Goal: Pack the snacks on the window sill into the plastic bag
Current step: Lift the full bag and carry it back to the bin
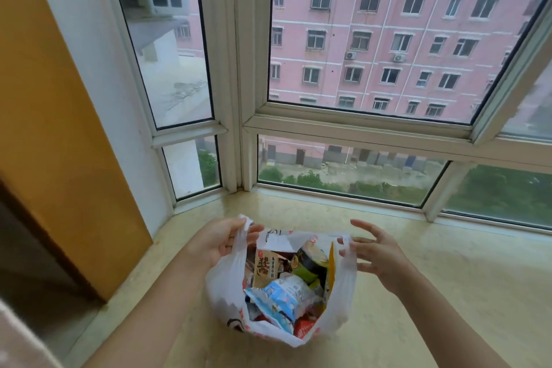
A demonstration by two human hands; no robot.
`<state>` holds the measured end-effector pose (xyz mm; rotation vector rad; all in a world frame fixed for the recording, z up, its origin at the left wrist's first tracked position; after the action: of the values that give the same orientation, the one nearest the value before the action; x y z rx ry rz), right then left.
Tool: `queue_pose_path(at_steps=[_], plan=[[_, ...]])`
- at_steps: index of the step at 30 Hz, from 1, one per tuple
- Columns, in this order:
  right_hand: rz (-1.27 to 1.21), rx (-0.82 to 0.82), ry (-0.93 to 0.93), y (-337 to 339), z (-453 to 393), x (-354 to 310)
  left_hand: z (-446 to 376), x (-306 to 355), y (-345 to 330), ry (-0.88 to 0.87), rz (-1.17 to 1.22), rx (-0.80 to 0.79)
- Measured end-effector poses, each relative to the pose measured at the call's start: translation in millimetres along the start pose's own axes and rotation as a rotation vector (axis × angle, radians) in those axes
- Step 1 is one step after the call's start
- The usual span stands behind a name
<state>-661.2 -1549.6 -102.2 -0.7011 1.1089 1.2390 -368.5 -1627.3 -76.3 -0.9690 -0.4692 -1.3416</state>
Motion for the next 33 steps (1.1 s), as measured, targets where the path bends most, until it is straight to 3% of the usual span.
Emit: queue_pose_path(at_steps=[7,16,25,33], plan=[[0.009,-0.194,0.097,18.7,3.7,-14.8,35.7,-18.8,-26.0,-0.176,0.254,0.316],[0.084,-0.330,0.196,18.9,35.4,-26.4,121.2,-63.7,-33.9,-0.277,0.515,0.496],[0.051,-0.577,0.229,-34.0,113.1,-18.4,269.2,-143.2,9.0,-0.372,0.614,0.722],[0.155,-0.901,0.206,-102.9,216.2,5.8,417.6,-222.2,32.0,-0.441,0.692,0.956]])
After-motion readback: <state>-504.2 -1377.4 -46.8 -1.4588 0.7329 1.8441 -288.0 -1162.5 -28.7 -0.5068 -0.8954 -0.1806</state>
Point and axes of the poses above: each hand's wrist, its own z-axis away from the middle knuckle, its own y-axis out of the back of the hand, x = y × z, the point moved 1 cm from there along -z, towards the middle knuckle, and after that the axes turned 11 degrees about z, right-handed, at the moved point
